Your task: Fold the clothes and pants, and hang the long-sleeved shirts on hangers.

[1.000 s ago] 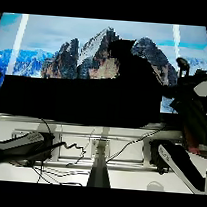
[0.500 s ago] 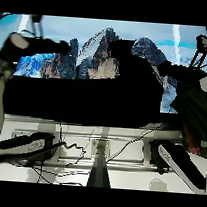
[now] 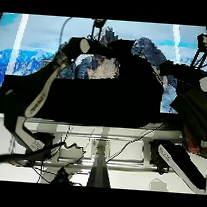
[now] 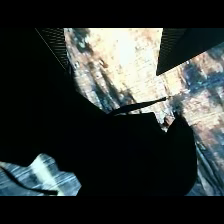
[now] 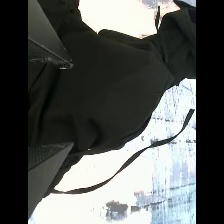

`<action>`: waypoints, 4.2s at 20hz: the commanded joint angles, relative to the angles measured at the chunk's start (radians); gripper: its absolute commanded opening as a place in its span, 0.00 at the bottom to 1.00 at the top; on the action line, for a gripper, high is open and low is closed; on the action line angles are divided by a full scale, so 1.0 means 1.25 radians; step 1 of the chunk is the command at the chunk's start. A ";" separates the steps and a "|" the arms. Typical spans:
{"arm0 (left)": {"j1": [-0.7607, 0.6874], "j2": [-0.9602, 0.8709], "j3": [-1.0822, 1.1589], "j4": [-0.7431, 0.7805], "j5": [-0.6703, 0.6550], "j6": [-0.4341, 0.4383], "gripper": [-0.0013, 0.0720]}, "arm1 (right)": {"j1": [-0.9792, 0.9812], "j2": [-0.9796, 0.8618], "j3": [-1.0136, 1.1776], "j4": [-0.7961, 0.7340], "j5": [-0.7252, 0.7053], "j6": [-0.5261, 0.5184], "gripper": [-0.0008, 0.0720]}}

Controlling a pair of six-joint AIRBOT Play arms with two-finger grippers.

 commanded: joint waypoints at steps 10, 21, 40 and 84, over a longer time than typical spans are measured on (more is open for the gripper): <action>-0.016 -0.213 0.127 0.010 0.243 0.045 0.83 | 0.000 0.000 0.001 -0.005 -0.001 -0.002 0.75; -0.029 -0.291 0.263 0.015 0.236 0.042 0.04 | 0.000 0.000 0.001 -0.004 0.001 -0.002 0.75; 0.008 -0.175 0.275 0.037 -0.143 0.042 0.97 | 0.000 0.000 0.001 -0.025 -0.020 -0.002 0.73; 0.075 -0.037 0.317 0.021 -0.322 -0.012 0.76 | 0.111 -0.396 0.218 0.084 -0.084 0.015 0.70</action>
